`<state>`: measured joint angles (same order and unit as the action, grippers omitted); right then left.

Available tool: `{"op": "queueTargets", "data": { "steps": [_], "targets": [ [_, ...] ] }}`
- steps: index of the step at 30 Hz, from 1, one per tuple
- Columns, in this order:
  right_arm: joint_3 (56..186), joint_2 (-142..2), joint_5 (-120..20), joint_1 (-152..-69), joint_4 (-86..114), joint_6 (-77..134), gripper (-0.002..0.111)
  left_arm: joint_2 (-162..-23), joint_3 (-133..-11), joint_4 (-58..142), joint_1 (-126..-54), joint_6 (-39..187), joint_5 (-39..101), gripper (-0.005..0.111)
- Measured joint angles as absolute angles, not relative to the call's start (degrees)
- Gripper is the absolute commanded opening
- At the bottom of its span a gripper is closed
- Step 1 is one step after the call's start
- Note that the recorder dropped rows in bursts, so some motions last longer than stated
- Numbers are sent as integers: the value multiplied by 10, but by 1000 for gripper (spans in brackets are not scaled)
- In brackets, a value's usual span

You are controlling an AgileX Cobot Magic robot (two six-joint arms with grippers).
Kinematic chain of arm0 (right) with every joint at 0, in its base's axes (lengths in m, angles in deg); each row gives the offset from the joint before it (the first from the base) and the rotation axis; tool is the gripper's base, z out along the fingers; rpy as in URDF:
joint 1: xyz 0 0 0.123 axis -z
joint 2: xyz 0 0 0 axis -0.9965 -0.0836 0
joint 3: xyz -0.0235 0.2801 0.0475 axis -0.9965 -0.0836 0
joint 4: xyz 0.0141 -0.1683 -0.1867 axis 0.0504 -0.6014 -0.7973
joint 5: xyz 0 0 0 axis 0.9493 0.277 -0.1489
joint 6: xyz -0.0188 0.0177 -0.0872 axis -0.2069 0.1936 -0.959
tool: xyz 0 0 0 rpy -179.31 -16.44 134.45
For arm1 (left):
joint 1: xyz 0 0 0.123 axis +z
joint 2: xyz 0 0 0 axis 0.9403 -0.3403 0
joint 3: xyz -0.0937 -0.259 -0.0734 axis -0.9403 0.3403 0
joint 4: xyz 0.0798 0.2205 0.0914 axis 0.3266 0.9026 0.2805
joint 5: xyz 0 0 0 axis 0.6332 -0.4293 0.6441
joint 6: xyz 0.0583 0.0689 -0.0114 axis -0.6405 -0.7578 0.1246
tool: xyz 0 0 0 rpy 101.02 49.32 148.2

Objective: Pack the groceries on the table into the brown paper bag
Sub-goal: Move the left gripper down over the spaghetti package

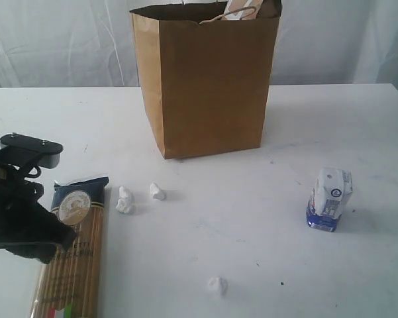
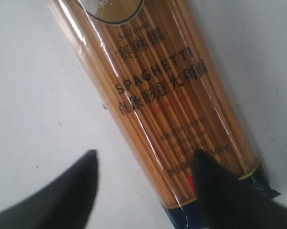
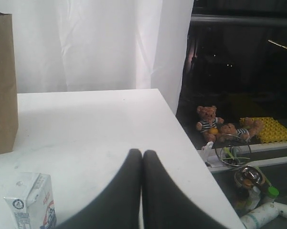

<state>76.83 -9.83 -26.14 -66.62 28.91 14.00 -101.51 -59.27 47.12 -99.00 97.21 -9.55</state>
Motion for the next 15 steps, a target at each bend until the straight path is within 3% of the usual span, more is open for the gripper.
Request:
{"op": "queueTargets", "data": {
  "steps": [1,15],
  "targets": [
    [768,-98,-261,-666,289,140,0,-1015,-593,471,-990,970,-92,106],
    [768,-98,-261,-666,289,140,0,-1016,-593,439,-990,970,-20,105]
  ]
}}
